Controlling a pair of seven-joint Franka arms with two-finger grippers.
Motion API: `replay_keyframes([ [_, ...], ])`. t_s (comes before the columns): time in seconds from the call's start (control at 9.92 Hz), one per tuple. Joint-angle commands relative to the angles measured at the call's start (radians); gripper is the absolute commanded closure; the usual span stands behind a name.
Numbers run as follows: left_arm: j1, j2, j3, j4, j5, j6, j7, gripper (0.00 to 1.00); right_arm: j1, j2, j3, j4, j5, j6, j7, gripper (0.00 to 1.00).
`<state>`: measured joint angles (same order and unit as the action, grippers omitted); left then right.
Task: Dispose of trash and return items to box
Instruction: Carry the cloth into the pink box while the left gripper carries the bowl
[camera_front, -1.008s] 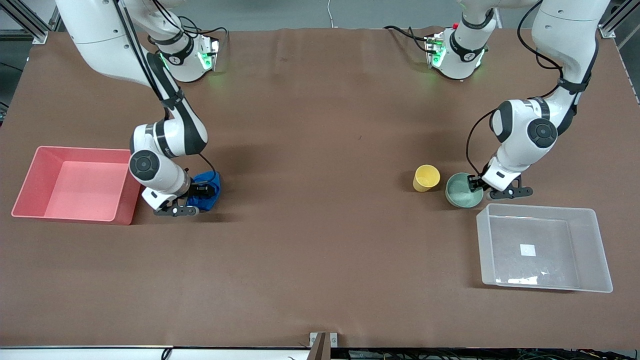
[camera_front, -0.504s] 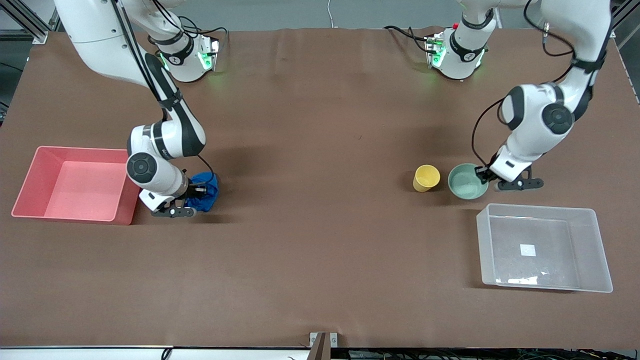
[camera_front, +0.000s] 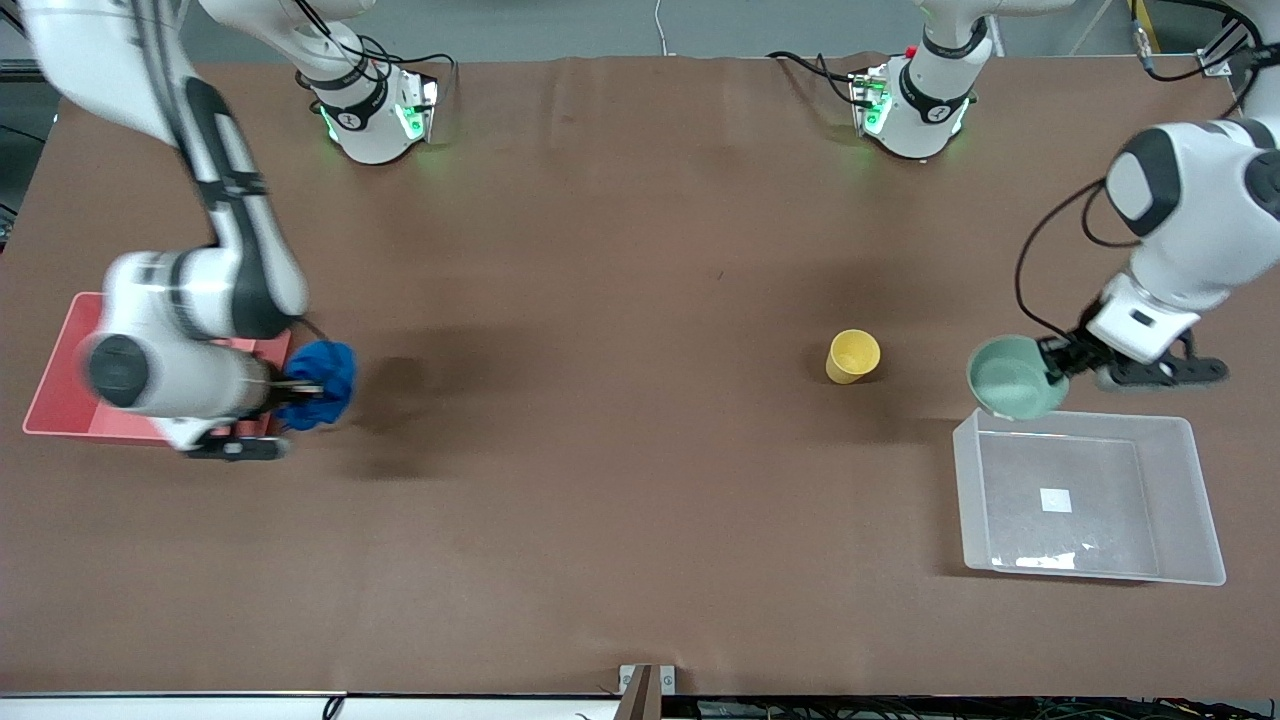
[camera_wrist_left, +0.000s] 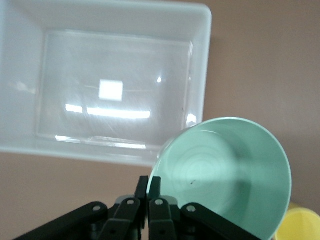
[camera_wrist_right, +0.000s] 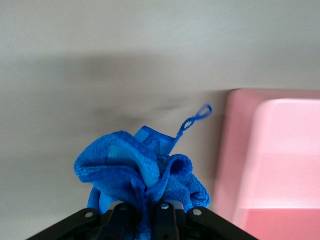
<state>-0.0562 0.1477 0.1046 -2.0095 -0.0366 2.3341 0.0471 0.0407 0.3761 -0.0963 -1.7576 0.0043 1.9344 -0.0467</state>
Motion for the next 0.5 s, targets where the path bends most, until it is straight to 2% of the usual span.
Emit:
replay_keyframes([
  [0.0, 0.004, 0.296, 0.030, 0.327, -0.093, -0.090, 0.095, 1.00, -0.146, -0.066, 0.015, 0.013, 0.009, -0.034, -0.178, 0.96],
  [0.1, 0.010, 0.384, 0.046, 0.409, -0.141, -0.093, 0.150, 1.00, -0.207, -0.075, 0.015, 0.033, 0.008, -0.072, -0.278, 0.96],
  [0.3, 0.033, 0.481, 0.085, 0.471, -0.199, -0.094, 0.277, 1.00, -0.303, -0.075, 0.014, 0.000, 0.002, -0.072, -0.387, 0.96],
  [0.4, 0.035, 0.521, 0.092, 0.486, -0.251, -0.093, 0.315, 0.99, -0.329, -0.071, 0.014, -0.032, -0.003, -0.031, -0.394, 0.96],
])
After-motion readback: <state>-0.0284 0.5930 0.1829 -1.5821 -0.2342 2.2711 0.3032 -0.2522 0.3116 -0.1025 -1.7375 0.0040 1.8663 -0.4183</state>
